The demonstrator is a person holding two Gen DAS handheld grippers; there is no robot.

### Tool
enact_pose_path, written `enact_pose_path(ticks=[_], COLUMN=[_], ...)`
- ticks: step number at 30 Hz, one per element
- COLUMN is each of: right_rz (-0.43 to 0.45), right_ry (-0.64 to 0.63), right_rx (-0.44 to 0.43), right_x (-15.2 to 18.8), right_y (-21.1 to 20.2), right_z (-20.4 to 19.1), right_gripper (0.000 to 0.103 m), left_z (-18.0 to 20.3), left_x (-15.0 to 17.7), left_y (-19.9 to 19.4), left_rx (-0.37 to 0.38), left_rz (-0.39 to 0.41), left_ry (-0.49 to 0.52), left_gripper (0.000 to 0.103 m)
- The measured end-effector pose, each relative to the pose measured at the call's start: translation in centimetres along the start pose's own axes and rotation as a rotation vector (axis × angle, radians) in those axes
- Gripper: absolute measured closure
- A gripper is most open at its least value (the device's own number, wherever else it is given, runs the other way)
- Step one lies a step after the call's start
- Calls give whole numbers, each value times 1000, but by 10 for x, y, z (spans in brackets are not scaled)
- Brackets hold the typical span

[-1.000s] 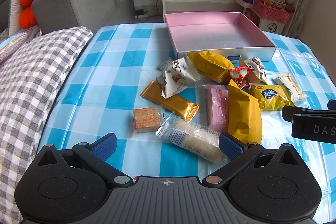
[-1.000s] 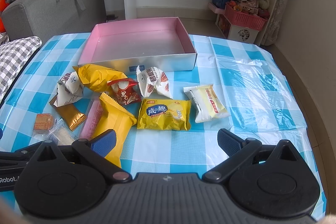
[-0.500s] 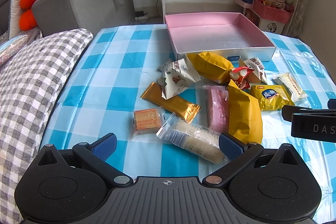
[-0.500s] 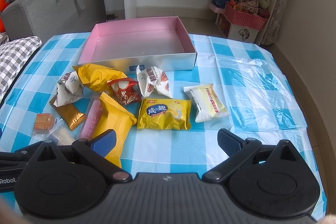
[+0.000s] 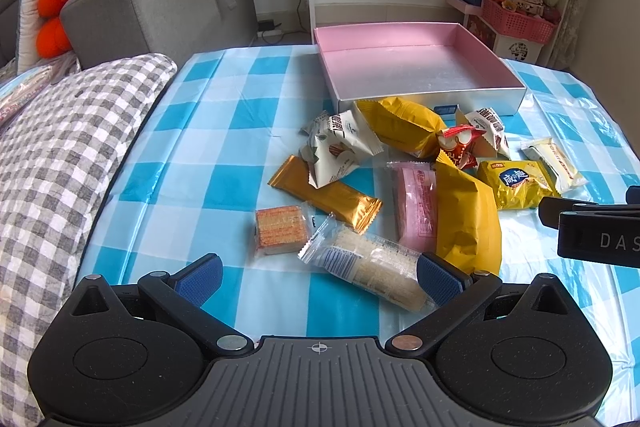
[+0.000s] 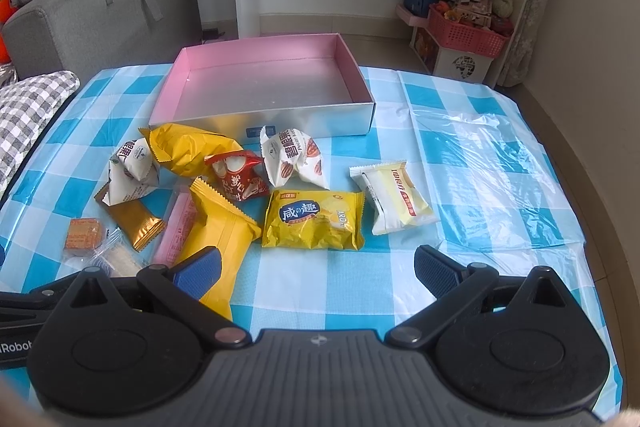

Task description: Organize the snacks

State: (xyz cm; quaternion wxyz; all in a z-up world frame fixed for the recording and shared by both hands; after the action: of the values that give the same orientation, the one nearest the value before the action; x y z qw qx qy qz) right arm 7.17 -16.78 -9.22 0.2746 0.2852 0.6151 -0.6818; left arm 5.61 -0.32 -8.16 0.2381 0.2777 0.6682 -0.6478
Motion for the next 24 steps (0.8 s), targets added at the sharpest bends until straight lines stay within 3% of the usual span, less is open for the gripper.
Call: enact_pose_path(ticks=[4,10,16,22,24], right_rz=[3,31,-19,-109,-127], right_ry=[0,7,70,134,141], right_rx=[5,1,-104,-213,-233], right_x=[-1,-9,-5,6,8], right_y=[1,4,18,32,35], right_z=[2,8,4,-15,-23], right_gripper=[0,0,1,8,10], left_z=[1,9,-1,-21,-29], left_x=[0,-11,-13,-19,-16], left_y=[1,5,22,34,41], left_rx=[9,107,219,245,258], left_rz=[2,55,17,9,-27], left_ry=[9,71,83,80,84], left_gripper=[0,0,0,0,0])
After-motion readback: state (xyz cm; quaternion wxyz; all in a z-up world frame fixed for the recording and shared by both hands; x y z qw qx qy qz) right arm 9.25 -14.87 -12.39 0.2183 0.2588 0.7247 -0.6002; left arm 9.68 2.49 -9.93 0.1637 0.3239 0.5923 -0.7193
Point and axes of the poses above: each gripper's, at about its wrist camera, not at the fingertips, and y roughly the way its jaws point, z to its right, x to its underside, the point moved 10 cm from there along y, roughly the way its jaws point, and after that the axes turned 7 degrees about z, right-handed, at the moved point
